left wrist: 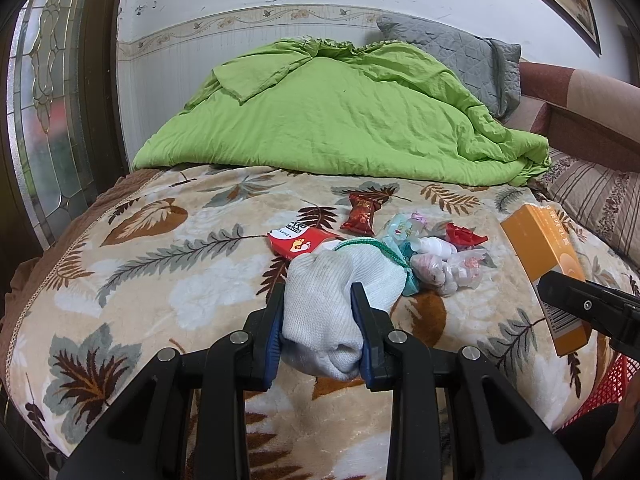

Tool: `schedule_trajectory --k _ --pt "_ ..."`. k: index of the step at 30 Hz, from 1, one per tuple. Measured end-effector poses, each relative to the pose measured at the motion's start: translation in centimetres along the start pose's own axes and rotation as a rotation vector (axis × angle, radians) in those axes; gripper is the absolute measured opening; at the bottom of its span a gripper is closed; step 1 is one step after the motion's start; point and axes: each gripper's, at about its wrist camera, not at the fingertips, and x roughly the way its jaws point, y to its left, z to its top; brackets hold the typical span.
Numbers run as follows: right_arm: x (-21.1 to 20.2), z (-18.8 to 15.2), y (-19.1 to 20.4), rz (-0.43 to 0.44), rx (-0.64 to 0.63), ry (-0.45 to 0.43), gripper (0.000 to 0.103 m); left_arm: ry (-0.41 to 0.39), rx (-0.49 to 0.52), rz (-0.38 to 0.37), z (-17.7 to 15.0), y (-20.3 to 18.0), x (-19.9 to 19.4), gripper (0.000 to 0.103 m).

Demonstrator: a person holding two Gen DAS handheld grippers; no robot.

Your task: Collect trash

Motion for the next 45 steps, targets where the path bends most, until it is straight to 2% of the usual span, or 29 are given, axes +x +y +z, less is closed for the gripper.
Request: schedule_trajectory --k 6,12,16,20,27,34,38,41,45 --pt "0.0 0.0 0.0 0.000 0.004 -0.006 0.053 -0.007 0.002 -0.007 0.0 -0.4 0.1 0.029" --pt "-1.5 -0.6 -0.8 0.023 0.068 -0.011 0.053 -0.028 0.031 -0.028 0.1 -1.8 -1.2 0.029" --pt "-4.1 -0.9 -2.1 0.015 0.104 -0.029 0.053 -0.031 0.053 -0.063 0.3 -3.2 -2.3 0.029" --pt "-7.3 -1.3 -3.9 0.002 0.153 -0.051 0.053 -0.030 0.072 -0.130 0.6 -5.4 -3.6 0.029" --pt "-14.3 -2.8 -9.4 -0.078 0.267 -0.107 0.053 -0.024 0.126 -0.305 1.7 -10.9 -6.5 0.030" --pt "-22.0 -6.0 -15.6 -0.257 0.381 -0.147 0.053 0.043 0.208 -0.513 1.8 -18.4 -8.3 0.030" --pt "-25.5 -8.5 -18.8 -0.346 0.460 -0.155 0.053 0.123 0.254 -0.642 0.9 -23.2 -8.8 0.030" --pt "-26.6 -10.1 -20.6 -0.380 0.514 -0.147 0.053 0.202 0.295 -0.725 -0.2 -26.9 -8.6 0.030" --pt "-27.0 -11.8 -22.2 -0.390 0.575 -0.142 0.055 0.274 0.358 -0.780 -2.1 -30.7 -8.3 0.031"
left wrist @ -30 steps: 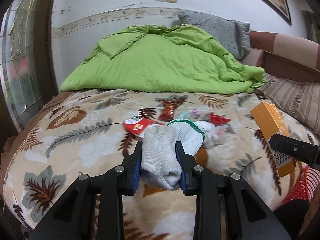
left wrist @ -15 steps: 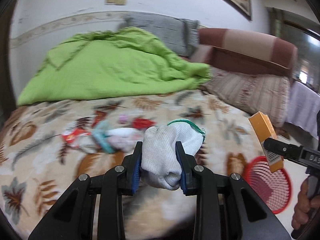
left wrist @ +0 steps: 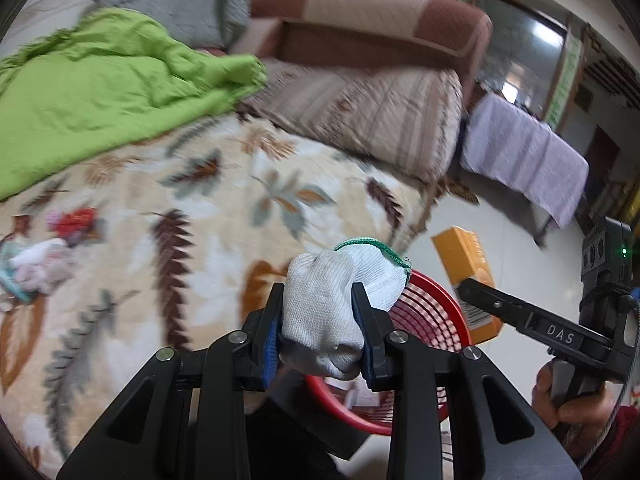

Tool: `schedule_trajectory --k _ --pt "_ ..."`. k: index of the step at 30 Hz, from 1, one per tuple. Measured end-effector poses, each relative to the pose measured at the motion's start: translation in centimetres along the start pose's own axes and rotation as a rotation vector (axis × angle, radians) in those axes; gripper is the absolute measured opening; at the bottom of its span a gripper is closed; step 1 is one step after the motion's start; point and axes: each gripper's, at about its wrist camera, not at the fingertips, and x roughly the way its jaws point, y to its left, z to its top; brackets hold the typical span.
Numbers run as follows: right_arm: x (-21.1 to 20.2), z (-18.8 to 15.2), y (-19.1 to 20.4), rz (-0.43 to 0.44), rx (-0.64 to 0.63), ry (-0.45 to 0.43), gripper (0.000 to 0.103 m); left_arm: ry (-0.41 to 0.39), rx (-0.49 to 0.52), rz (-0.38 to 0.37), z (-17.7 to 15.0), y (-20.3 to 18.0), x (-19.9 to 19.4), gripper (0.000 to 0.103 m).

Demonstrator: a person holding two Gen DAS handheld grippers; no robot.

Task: Collect trash
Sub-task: 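Carry the orange box and glove over the red wastebasket and release both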

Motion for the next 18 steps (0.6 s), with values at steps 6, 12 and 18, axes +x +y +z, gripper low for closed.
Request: schedule_trajectory --k 6,12,18 --pt "0.2 0.0 -1.6 -0.029 0.025 0.003 0.067 0.054 0.023 -0.040 -0.5 -1.3 1.6 0.048" --pt "0.7 0.5 -0.3 0.011 0.003 -0.001 0.067 0.011 0.013 0.020 -0.9 1.0 -0.8 0.058" --pt "2.4 -0.3 3.8 0.092 -0.078 0.048 0.067 -0.024 -0.034 0.120 -1.7 5.1 -3.7 0.060"
